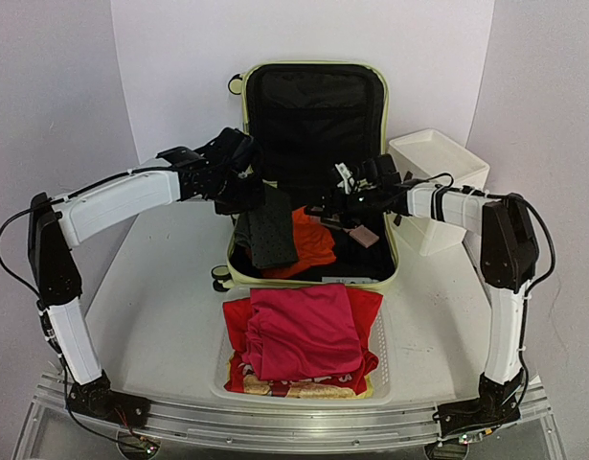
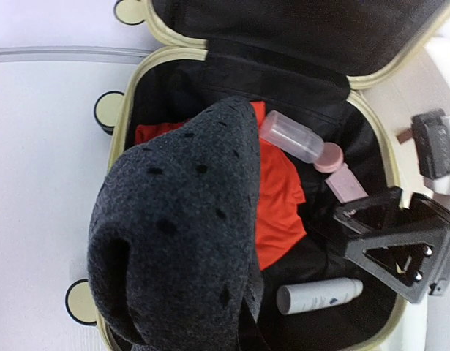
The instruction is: Open, take out, and arrange the luggage
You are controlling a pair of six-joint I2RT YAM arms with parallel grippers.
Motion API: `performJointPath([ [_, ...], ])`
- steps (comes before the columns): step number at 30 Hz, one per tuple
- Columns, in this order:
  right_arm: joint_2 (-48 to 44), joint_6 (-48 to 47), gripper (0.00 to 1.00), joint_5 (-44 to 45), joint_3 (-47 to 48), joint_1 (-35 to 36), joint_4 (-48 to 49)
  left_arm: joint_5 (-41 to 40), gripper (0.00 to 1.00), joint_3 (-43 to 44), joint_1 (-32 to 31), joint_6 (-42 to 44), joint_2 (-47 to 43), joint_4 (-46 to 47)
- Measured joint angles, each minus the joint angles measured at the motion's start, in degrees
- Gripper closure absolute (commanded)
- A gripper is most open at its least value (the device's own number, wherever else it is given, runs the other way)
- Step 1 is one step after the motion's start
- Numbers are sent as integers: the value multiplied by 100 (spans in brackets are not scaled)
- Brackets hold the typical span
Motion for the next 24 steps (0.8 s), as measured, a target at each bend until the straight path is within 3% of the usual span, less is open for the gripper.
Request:
performJointPath([
  [6,-636,131,11,-240,-555,-7,275,874,100,-33,-17,387,-625,17],
  [16,-2839,415,10,-352,-2083,-164,791,2072,100,-28,-459,533,-1274,157],
  [20,-3882,566,10,101,-2608,-391,673,2061,100,-35,-1008,293,-1353,160],
  [24,-4647,555,9,1434,-2651,-546,-61,1915,100,-44,-1692,61,-1414,214],
])
